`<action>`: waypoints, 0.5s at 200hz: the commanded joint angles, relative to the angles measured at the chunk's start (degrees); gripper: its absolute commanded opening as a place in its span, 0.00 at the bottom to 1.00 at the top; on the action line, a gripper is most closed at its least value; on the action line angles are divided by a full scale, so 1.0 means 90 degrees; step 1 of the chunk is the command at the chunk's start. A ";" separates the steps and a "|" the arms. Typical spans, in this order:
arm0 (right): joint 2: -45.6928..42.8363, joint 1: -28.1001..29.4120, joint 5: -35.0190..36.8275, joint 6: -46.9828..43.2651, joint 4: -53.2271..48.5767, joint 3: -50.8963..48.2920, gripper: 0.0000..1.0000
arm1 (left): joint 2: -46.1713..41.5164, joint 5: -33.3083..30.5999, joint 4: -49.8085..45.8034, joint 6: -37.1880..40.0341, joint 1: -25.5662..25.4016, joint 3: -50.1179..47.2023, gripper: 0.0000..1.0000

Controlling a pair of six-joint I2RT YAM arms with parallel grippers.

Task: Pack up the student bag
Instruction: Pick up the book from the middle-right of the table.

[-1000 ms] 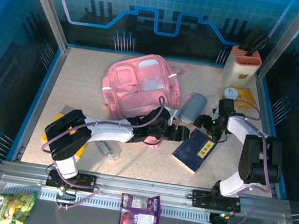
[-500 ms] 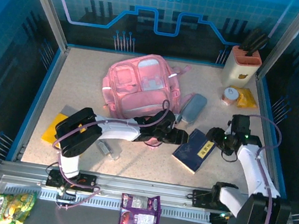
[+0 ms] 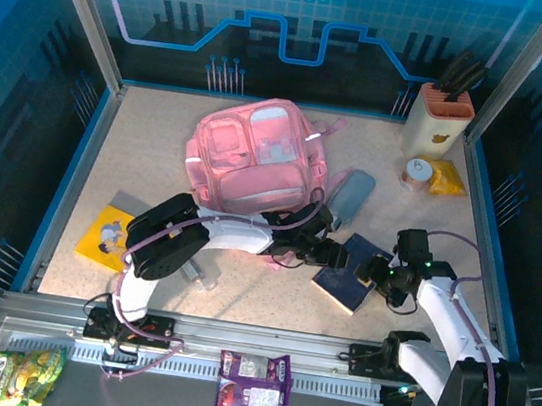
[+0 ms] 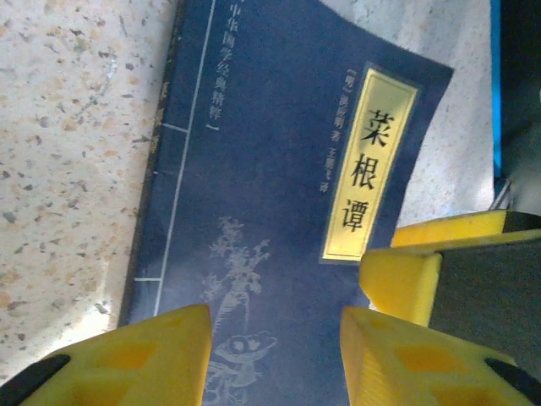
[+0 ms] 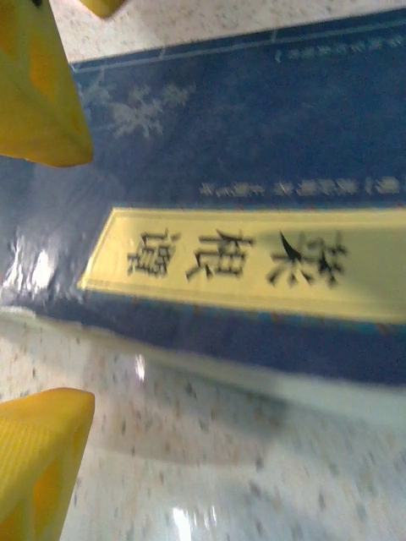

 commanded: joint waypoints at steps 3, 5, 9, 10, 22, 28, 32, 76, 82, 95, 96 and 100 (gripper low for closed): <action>0.0048 0.0164 -0.0558 0.0232 0.0302 -0.0136 0.67 | 0.0236 0.0132 -0.0300 0.0132 -0.0035 0.0212 0.40; 0.0065 0.0171 -0.0558 0.0225 0.0299 -0.0136 0.67 | 0.0240 0.0122 -0.0300 0.0131 -0.0033 0.0206 0.40; 0.0084 0.0173 -0.0576 0.0216 0.0310 -0.0141 0.66 | 0.0246 0.0099 -0.0300 0.0132 -0.0037 0.0188 0.39; 0.0084 0.0170 -0.0577 0.0214 0.0314 -0.0139 0.66 | 0.0249 0.0093 -0.0300 0.0131 -0.0040 0.0190 0.39; 0.0191 0.0168 -0.0601 0.0119 0.0305 -0.0137 0.65 | 0.0285 0.0035 -0.0291 0.0112 -0.0033 0.0141 0.33; 0.0250 0.0179 -0.0574 0.0058 0.0267 -0.0110 0.64 | 0.0299 0.0025 -0.0267 0.0102 -0.0033 0.0116 0.32; 0.0287 0.0199 -0.0518 0.0017 0.0226 -0.0086 0.64 | 0.0309 0.0039 -0.0261 0.0092 -0.0033 0.0104 0.31; 0.0619 0.0368 -0.0129 -0.0161 0.0061 -0.0043 0.68 | 0.0510 0.0067 -0.0205 0.0014 -0.0034 0.0113 0.27; 0.0630 0.0417 -0.0173 -0.0151 0.0084 -0.0048 0.68 | 0.0521 0.0036 -0.0217 0.0012 -0.0033 0.0108 0.26; 0.0639 0.0536 -0.0374 -0.0105 0.0221 -0.0057 0.67 | 0.0543 -0.0027 -0.0264 0.0022 -0.0033 0.0104 0.25; 0.0644 0.0537 -0.0388 -0.0098 0.0220 -0.0058 0.67 | 0.0544 -0.0034 -0.0267 0.0032 -0.0033 0.0109 0.25; 0.0658 0.0568 -0.0444 -0.0077 0.0230 -0.0045 0.66 | 0.0549 -0.0056 -0.0302 0.0038 -0.0033 0.0114 0.25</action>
